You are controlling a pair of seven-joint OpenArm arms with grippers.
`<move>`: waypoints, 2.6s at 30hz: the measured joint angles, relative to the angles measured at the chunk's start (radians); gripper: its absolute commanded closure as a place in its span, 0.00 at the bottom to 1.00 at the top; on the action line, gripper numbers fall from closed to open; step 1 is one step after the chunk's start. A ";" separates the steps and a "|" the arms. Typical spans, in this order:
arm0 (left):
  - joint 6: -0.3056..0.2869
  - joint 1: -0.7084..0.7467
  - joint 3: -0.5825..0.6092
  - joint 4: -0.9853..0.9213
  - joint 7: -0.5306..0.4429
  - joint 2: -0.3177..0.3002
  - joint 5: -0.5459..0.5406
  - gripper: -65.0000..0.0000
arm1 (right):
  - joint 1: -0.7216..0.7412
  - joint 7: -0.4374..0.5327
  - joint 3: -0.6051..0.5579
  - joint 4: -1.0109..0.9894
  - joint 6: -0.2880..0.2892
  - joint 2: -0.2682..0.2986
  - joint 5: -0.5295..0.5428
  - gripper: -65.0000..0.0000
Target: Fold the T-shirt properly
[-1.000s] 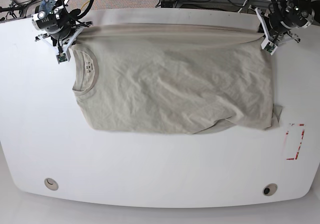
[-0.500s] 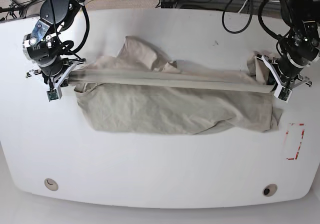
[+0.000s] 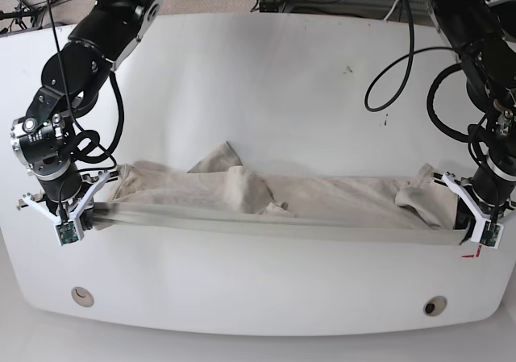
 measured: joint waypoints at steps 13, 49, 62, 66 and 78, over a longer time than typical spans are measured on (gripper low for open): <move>-0.006 -0.335 0.019 0.002 0.034 -0.001 0.078 1.00 | 0.336 -0.092 -0.137 -0.004 0.002 0.135 0.018 1.00; 0.006 -0.521 0.233 -0.056 0.052 -0.062 0.157 1.00 | 0.267 -0.177 -0.129 0.003 -0.008 0.212 -0.030 1.00; 0.000 -0.719 0.374 0.026 0.150 0.065 0.153 1.00 | 0.149 -0.154 -0.057 0.002 -0.008 0.184 -0.029 1.00; 0.005 -0.807 0.366 0.031 0.194 0.097 0.160 1.00 | 0.129 -0.128 -0.059 0.002 -0.008 0.182 -0.010 1.00; -0.047 -0.689 0.354 0.036 0.168 0.039 0.138 1.00 | 0.102 -0.126 -0.057 0.003 -0.008 0.117 -0.017 1.00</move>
